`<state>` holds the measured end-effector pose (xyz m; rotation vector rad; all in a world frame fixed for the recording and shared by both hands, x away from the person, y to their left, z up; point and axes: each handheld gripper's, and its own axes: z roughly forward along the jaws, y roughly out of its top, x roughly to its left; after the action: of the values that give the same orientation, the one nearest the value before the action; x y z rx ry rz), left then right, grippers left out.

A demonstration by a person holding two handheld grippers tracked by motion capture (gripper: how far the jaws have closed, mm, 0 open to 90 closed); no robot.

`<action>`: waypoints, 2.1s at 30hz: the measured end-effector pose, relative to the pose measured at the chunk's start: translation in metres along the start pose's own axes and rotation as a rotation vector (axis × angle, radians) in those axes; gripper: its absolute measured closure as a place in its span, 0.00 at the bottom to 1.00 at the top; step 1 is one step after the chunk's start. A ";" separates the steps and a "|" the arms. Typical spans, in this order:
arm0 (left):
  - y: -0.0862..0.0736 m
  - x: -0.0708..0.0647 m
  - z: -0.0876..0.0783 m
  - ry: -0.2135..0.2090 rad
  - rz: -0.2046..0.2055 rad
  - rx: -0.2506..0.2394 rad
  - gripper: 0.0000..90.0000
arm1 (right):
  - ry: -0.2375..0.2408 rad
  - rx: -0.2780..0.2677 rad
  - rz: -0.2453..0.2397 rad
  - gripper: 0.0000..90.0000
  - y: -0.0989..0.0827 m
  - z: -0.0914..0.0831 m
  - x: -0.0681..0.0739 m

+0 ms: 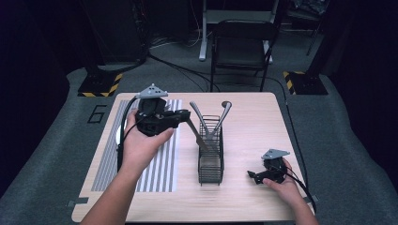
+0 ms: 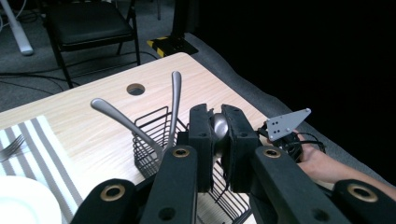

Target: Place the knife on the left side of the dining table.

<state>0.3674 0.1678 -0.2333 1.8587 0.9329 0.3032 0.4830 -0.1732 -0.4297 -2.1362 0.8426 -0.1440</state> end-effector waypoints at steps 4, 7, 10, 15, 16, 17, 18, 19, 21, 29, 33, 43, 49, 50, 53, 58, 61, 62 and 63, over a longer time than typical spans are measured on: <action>0.001 0.006 -0.011 0.010 -0.013 -0.017 0.93 | -0.002 -0.001 0.000 0.00 0.000 0.000 0.000; 0.001 0.010 -0.017 0.017 -0.018 -0.028 0.93 | -0.001 -0.001 0.000 0.00 0.000 0.000 0.000; 0.001 0.013 -0.022 0.018 -0.023 -0.031 0.93 | 0.000 0.001 0.000 0.00 0.000 0.000 0.000; -0.001 0.020 -0.029 0.034 -0.031 -0.041 0.93 | -0.001 -0.001 0.000 0.00 0.000 0.000 0.000; -0.001 0.022 -0.031 0.035 -0.032 -0.039 0.93 | 0.000 0.000 0.000 0.00 0.000 0.000 0.000; -0.002 0.024 -0.032 0.041 -0.038 -0.041 0.93 | -0.001 0.000 0.000 0.00 0.000 0.000 0.000; -0.003 0.025 -0.032 0.045 -0.043 -0.038 0.93 | -0.001 0.000 -0.001 0.00 0.000 0.000 0.000; -0.003 0.025 -0.032 0.045 -0.043 -0.038 0.93 | -0.001 -0.001 -0.001 0.00 0.000 0.000 0.000; -0.005 0.029 -0.032 0.049 -0.044 -0.032 0.93 | 0.000 0.000 0.000 0.00 0.000 0.000 0.000; -0.018 0.047 -0.024 0.063 -0.098 -0.015 0.93 | -0.001 -0.001 0.000 0.00 0.000 0.000 0.000; -0.024 0.056 -0.021 0.082 -0.123 -0.006 0.93 | 0.000 0.000 0.000 0.00 0.000 0.000 0.000; -0.040 0.074 -0.011 0.111 -0.201 0.014 0.93 | -0.001 -0.001 0.001 0.00 0.000 0.000 0.000; -0.051 0.084 -0.010 0.129 -0.225 0.025 0.93 | -0.001 -0.001 0.001 0.00 0.000 0.000 0.000; -0.053 0.086 -0.009 0.132 -0.233 0.024 0.93 | -0.001 -0.001 0.001 0.00 0.000 0.000 0.000; -0.059 0.091 -0.009 0.136 -0.250 0.031 0.93 | -0.002 -0.001 0.001 0.00 0.000 0.000 0.000; -0.070 0.100 -0.008 0.152 -0.269 0.051 0.93 | 0.002 0.000 0.002 0.00 0.000 0.000 0.000; -0.074 0.104 -0.008 0.164 -0.280 0.056 0.93 | -0.001 -0.001 0.001 0.00 0.000 0.000 0.000; -0.077 0.106 -0.009 0.169 -0.286 0.055 0.93 | -0.001 -0.001 0.001 0.00 0.000 0.000 0.000; -0.079 0.107 -0.009 0.169 -0.292 0.055 0.93 | 0.000 0.000 0.001 0.00 0.000 0.000 0.000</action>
<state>0.3971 0.2673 -0.3175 1.7360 1.3232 0.2600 0.4830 -0.1732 -0.4297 -2.1361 0.8434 -0.1434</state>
